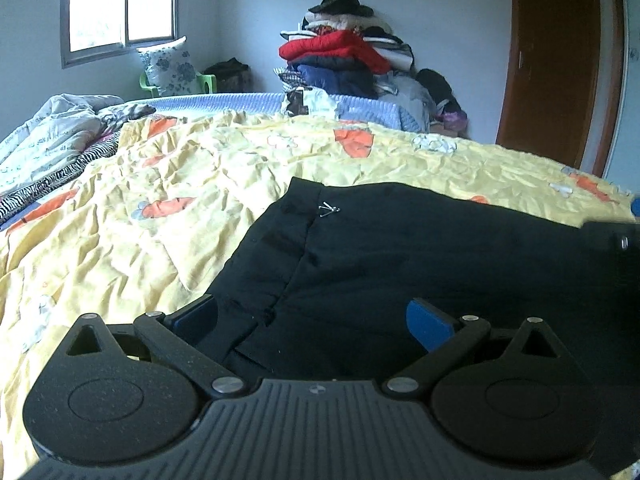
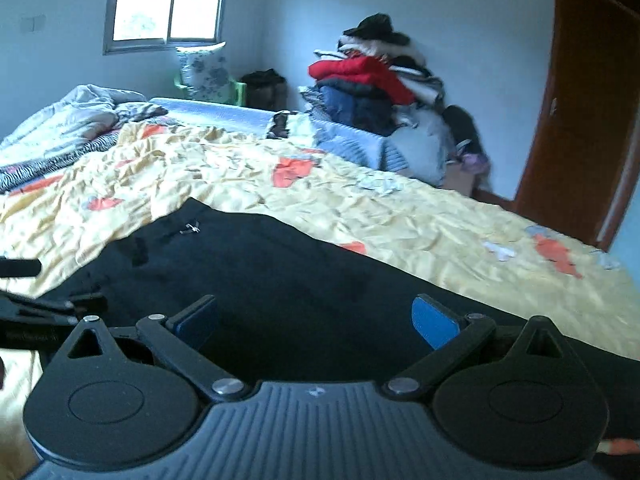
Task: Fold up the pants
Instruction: 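Lower both tools onto the pants waistband and close both grippers on it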
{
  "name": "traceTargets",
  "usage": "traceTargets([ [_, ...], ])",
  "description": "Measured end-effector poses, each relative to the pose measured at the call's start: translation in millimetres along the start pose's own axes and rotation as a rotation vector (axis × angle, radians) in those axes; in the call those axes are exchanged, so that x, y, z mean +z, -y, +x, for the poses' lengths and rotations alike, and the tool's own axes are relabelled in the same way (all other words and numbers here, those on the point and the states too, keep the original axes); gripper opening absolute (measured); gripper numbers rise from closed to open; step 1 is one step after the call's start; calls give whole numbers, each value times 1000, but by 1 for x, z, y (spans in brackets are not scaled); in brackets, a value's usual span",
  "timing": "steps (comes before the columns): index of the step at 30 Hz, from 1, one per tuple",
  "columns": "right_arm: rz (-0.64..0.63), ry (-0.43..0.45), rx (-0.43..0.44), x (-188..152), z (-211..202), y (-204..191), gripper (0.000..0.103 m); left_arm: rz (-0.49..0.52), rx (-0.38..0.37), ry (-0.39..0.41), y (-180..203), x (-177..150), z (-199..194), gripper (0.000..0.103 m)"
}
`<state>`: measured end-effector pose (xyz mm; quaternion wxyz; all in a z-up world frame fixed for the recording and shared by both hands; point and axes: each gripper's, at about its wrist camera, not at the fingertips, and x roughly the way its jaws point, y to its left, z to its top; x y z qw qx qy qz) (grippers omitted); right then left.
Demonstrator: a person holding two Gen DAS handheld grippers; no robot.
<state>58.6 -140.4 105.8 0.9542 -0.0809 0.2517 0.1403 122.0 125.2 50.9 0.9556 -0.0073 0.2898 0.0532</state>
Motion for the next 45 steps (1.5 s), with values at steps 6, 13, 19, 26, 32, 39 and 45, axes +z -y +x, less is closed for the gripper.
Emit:
traceTargets([
  [6,-127,92,83,23,34,0,103,-20,-28,-28,-4,-2,18,102],
  [13,-124,-64,237,52,124,22,103,-64,-100,-75,-10,2,32,100],
  [19,-177,-125,305,62,196,22,102,-136,-67,-84,-17,0,36,101],
  [26,-183,-242,323,66,255,16,93,-235,-37,-93,-33,13,40,101],
  [32,-142,-262,441,64,266,20,14,-178,-25,-80,-28,23,46,101],
  [39,-469,-66,368,48,182,-22,9,-325,-85,-54,-41,54,59,101],
  [45,-748,42,328,10,118,-61,9,-573,-132,-25,-59,86,87,101],
])
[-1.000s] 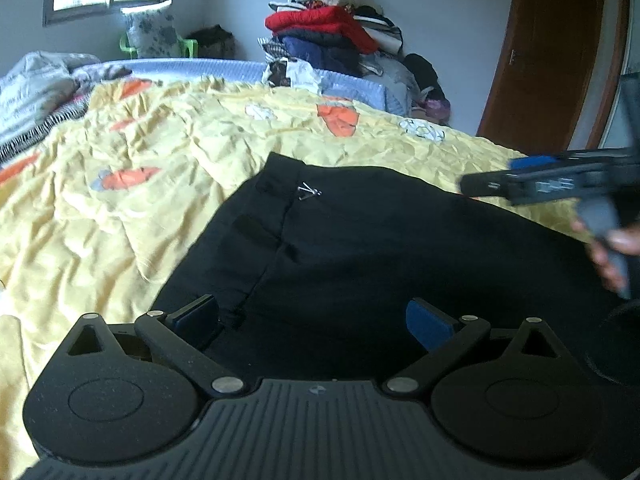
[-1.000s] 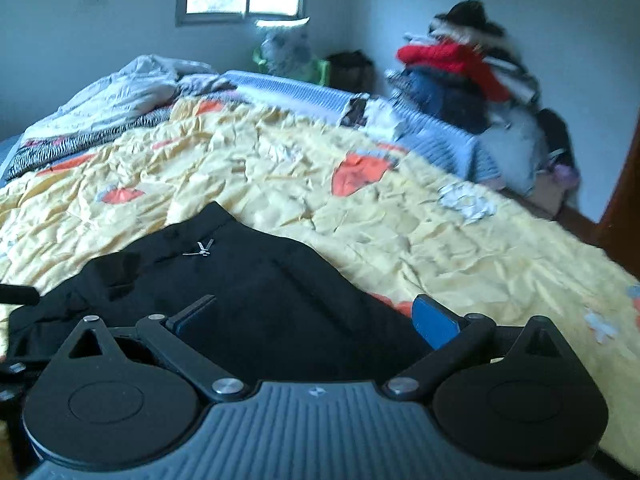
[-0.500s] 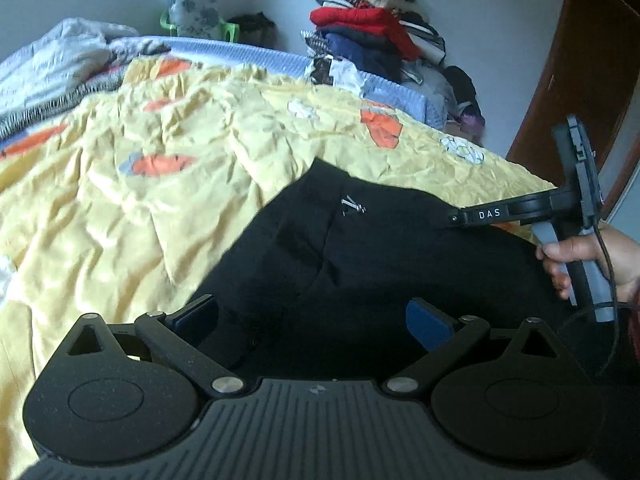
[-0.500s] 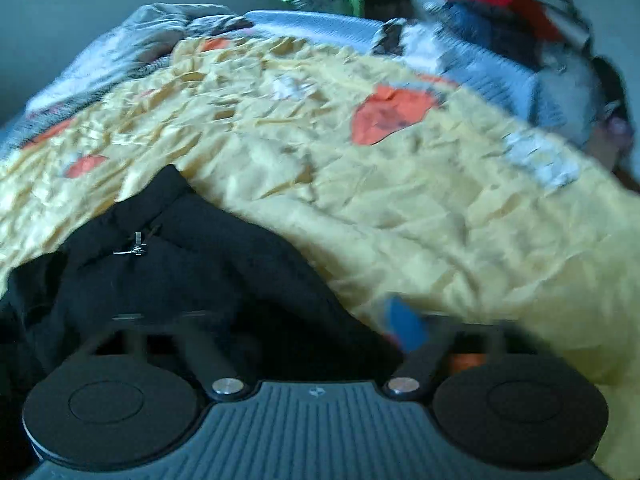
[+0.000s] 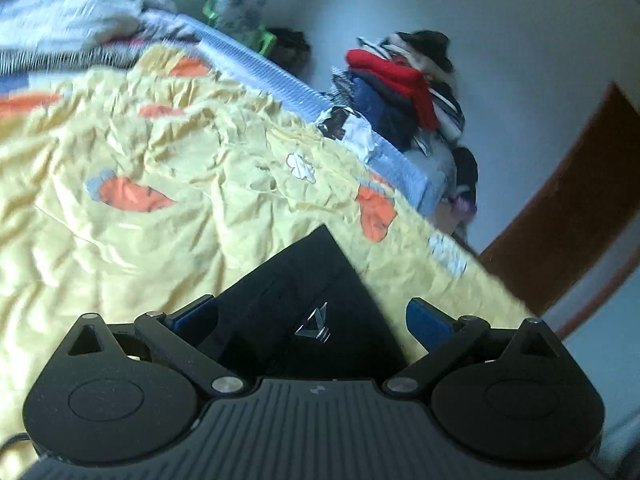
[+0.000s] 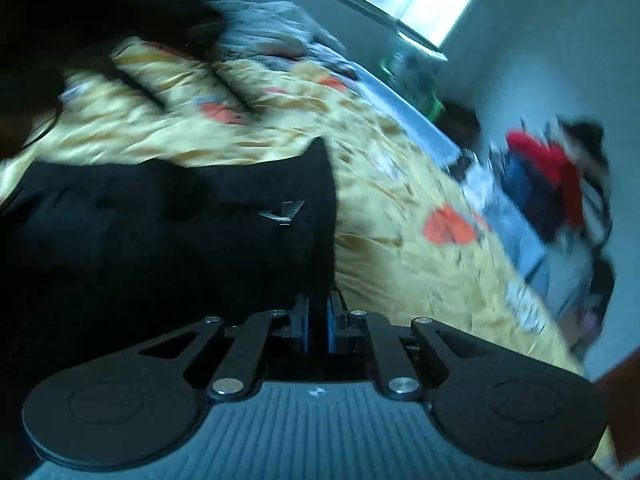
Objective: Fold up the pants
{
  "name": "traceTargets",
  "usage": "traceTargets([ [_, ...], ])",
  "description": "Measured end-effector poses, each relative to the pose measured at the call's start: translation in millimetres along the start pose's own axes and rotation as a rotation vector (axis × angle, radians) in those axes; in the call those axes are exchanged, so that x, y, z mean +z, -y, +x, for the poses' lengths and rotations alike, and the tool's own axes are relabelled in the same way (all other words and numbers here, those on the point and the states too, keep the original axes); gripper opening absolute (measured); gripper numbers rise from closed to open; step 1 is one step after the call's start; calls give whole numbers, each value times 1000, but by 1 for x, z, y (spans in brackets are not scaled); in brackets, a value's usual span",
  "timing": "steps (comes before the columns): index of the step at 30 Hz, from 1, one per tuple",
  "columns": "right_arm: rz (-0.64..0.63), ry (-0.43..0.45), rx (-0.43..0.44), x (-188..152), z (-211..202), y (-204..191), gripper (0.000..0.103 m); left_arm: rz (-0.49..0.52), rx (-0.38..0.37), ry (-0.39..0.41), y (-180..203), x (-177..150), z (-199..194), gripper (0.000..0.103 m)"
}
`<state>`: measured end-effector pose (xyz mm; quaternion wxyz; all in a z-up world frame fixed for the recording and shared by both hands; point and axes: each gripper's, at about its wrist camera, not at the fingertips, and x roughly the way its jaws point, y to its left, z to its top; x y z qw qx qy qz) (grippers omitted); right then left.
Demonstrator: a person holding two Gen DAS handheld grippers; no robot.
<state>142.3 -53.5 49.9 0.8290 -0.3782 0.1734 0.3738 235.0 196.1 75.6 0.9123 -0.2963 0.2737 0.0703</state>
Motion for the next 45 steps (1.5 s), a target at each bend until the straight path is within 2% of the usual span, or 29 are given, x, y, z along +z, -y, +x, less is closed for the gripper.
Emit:
traceTargets([
  [3,-62,13,1,1,-11,-18,9,-54,5,-35,1,9,20,101],
  [4,-82,17,2,0,-14,-24,9,-50,8,-53,2,10,27,98],
  [6,-92,21,1,0,-19,-29,9,-28,16,-86,3,10,37,86],
  [7,-85,23,6,-1,-21,-29,9,-11,16,-102,2,9,39,64],
  [8,-81,25,7,-1,-22,-29,9,8,12,-124,1,6,39,27],
  [10,-60,30,8,-2,-27,-30,9,20,14,-155,-4,-2,34,12],
  [14,-10,44,37,-2,-40,-35,9,72,2,-86,-17,-20,-7,11],
  [17,17,59,83,-3,-59,-48,9,119,1,-75,-28,-35,-42,11],
  [21,33,67,165,-4,-81,-76,8,203,50,-78,-41,-64,-77,12],
  [25,67,44,222,-10,-82,-98,8,228,99,-87,-53,-85,-93,12],
  [28,100,32,231,-13,-80,-109,8,267,128,-85,-55,-92,-94,13],
  [31,114,4,214,-12,-72,-117,9,322,181,-72,-50,-99,-87,16],
  [32,133,9,203,-13,-69,-115,9,351,206,-60,-48,-103,-85,25],
  [34,188,10,182,-13,-72,-112,12,407,249,-30,-42,-110,-88,31],
  [35,210,13,181,-15,-79,-108,12,424,261,-19,-40,-112,-89,43],
  [37,249,38,160,-22,-100,-98,12,453,329,17,-38,-115,-94,55],
  [40,368,32,29,-52,-136,-71,13,449,385,69,-39,-113,-105,57],
  [41,418,7,-21,-68,-146,-61,13,432,375,81,-37,-111,-111,57],
  [43,532,-56,-104,-101,-158,-41,13,398,307,86,-30,-109,-122,60],
  [45,673,-148,-126,-140,-164,-25,13,394,219,70,-14,-113,-127,68],
])
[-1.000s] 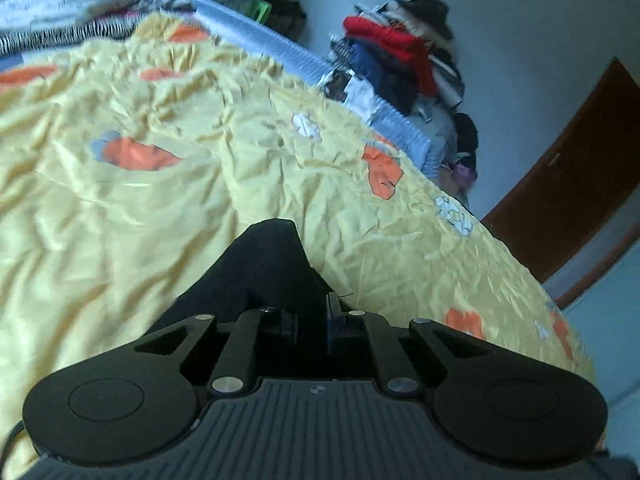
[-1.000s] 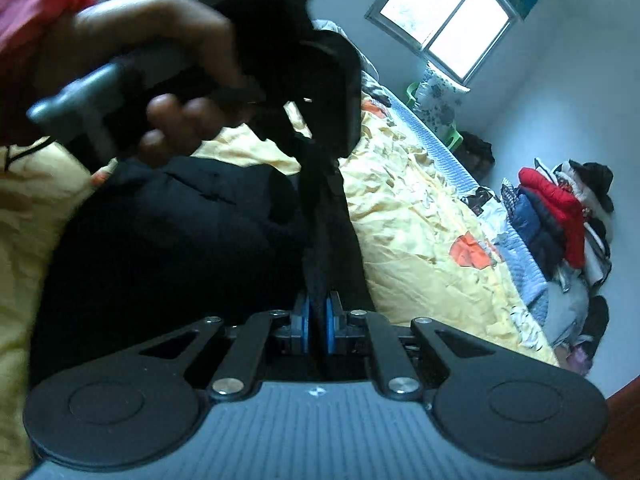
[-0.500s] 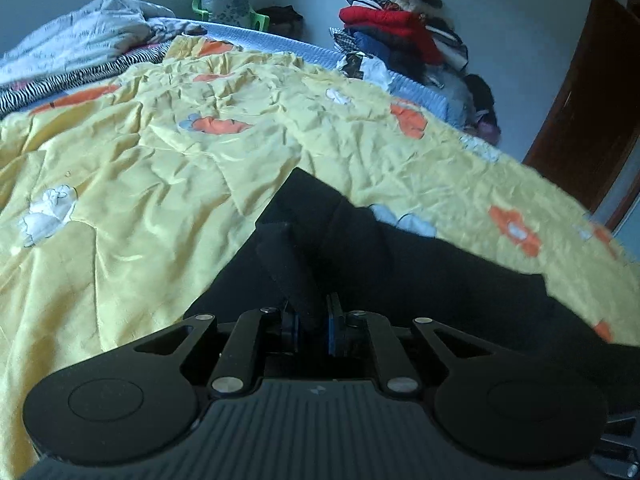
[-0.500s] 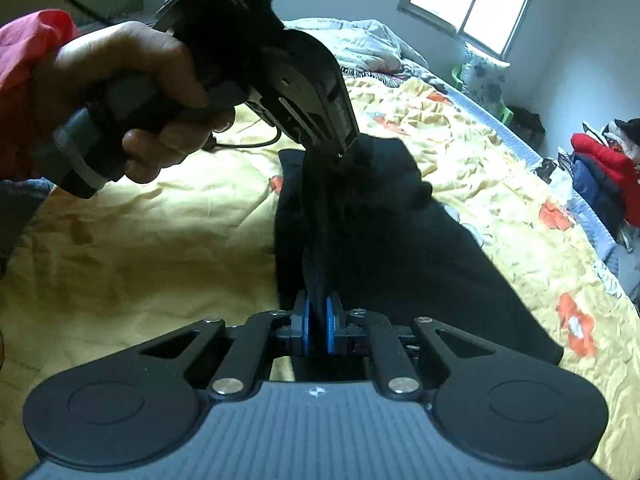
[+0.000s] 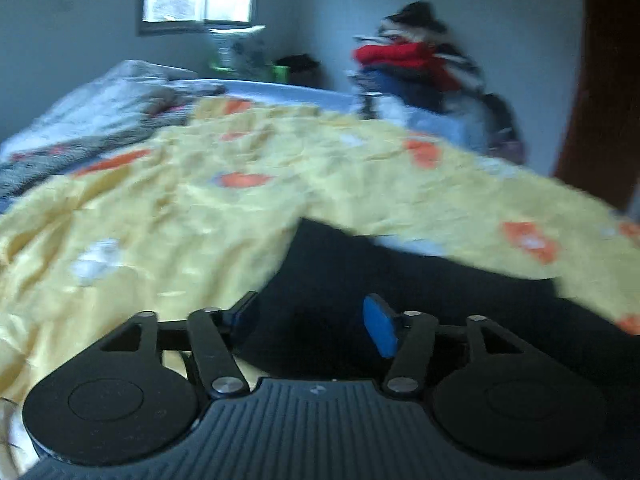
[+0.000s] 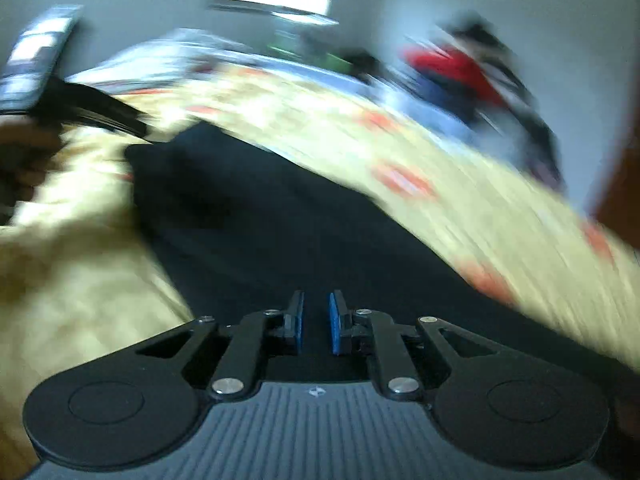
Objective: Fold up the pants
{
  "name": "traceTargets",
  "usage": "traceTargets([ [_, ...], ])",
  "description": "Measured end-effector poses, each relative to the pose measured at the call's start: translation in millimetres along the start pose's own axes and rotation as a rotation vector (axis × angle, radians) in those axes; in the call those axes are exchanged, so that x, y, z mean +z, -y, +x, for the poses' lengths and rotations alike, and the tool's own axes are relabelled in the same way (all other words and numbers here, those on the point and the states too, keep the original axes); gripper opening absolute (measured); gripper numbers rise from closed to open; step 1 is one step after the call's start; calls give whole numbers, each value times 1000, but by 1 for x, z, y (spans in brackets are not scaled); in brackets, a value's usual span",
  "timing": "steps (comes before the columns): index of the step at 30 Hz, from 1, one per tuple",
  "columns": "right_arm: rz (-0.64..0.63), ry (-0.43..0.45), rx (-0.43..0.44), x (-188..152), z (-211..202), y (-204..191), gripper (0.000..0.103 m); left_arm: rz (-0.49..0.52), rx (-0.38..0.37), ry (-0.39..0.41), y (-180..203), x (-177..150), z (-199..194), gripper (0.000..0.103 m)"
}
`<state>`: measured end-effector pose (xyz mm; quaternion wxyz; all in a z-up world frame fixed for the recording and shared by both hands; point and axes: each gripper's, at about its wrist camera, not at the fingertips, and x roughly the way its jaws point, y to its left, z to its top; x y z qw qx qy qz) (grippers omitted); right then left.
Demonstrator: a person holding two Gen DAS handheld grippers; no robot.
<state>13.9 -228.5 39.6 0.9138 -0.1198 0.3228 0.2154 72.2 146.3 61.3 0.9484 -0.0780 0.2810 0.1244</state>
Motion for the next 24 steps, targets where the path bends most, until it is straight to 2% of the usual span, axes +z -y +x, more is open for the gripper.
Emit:
traceTargets([
  [1,48,-55,1,-12,1,15,13,18,-42,-1,10,0,-3,72],
  [3,146,14,20,-24,-17,41,14,105,-159,-2,40,-5,-9,74],
  [4,197,33,2,-29,-25,56,14,163,-210,-2,56,-8,-11,74],
  [7,401,160,-149,-34,-52,119,15,348,-341,1,107,-24,-19,74],
  [10,676,286,-283,-44,-70,208,17,506,-463,22,152,-44,-27,75],
  [11,754,321,-310,-56,-79,236,21,549,-486,25,164,-51,-28,75],
  [12,834,350,-326,-61,-77,263,32,583,-503,28,175,-58,-28,75],
  [13,914,376,-331,-67,-78,286,48,615,-519,24,185,-64,-27,75],
  [15,1043,419,-310,-75,-75,326,63,672,-552,12,204,-77,-26,75],
  [17,1098,446,-287,-78,-68,353,63,713,-575,6,215,-87,-25,75],
  [20,1184,386,-334,-88,-53,377,63,780,-587,31,229,-97,-21,75],
  [24,1275,342,-312,-100,-25,396,63,892,-569,105,247,-112,-21,74],
])
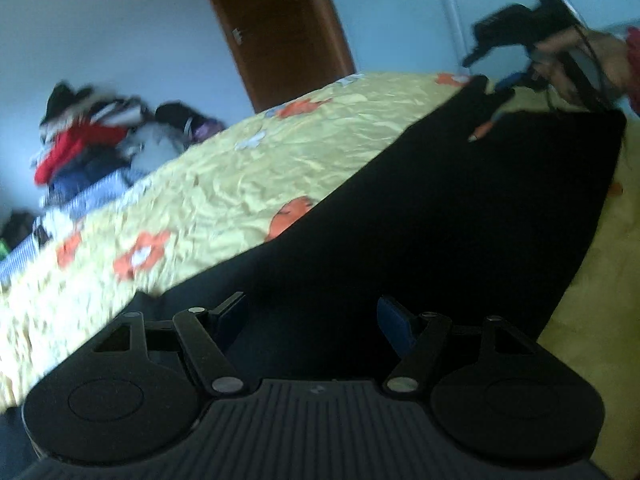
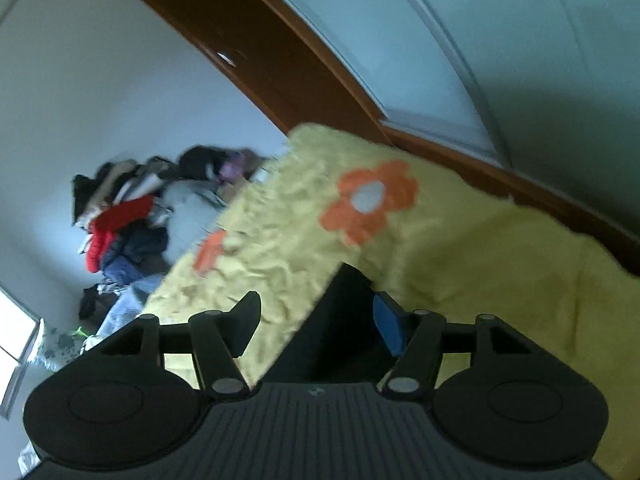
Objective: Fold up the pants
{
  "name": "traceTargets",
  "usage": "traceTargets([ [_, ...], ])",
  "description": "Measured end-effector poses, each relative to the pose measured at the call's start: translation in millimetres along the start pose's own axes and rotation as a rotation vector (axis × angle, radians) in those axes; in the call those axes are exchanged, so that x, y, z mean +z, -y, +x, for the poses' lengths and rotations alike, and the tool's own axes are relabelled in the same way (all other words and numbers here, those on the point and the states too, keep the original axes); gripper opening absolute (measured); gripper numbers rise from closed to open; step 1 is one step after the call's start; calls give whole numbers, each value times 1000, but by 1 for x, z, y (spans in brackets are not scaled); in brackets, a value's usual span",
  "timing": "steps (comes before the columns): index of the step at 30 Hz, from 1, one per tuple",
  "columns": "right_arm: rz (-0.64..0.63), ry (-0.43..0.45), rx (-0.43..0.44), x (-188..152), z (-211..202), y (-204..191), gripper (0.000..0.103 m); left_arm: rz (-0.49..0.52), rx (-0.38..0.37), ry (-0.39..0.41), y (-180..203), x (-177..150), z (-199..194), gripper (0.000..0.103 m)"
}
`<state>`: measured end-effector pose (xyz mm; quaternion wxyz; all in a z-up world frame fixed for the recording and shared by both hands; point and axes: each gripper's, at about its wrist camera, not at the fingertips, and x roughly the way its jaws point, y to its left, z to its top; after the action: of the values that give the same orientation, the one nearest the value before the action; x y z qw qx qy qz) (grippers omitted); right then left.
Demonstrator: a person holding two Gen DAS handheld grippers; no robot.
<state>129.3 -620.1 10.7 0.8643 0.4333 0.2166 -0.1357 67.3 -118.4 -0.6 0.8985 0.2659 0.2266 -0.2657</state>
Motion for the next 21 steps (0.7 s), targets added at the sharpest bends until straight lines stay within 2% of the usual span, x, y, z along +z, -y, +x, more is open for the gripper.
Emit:
traceTargets([
  [3,56,-12,14,-9,10,11,60,60,1,4,9,2,10,71],
  [5,51,-6,21,-10,10,12,29,69,3,13,12,4,13,62],
  [6,49,-12,30,-11,12,10,8,64,-4,16,12,6,15,58],
  [8,32,10,62,-10,-7,5,5,37,-25,5,9,8,19,40],
  [11,21,44,127,-10,-23,-6,4,-41,-78,-2,0,8,25,22],
  [13,31,60,185,-4,-32,-16,4,-117,-125,6,-10,8,26,14],
  [16,63,79,278,5,-50,-29,5,-154,-101,32,-19,8,23,9],
  [18,76,107,343,10,-65,-38,5,-198,-75,72,-29,10,16,9],
  [21,67,172,421,9,-100,-47,5,-261,-74,127,-46,13,-5,8],
])
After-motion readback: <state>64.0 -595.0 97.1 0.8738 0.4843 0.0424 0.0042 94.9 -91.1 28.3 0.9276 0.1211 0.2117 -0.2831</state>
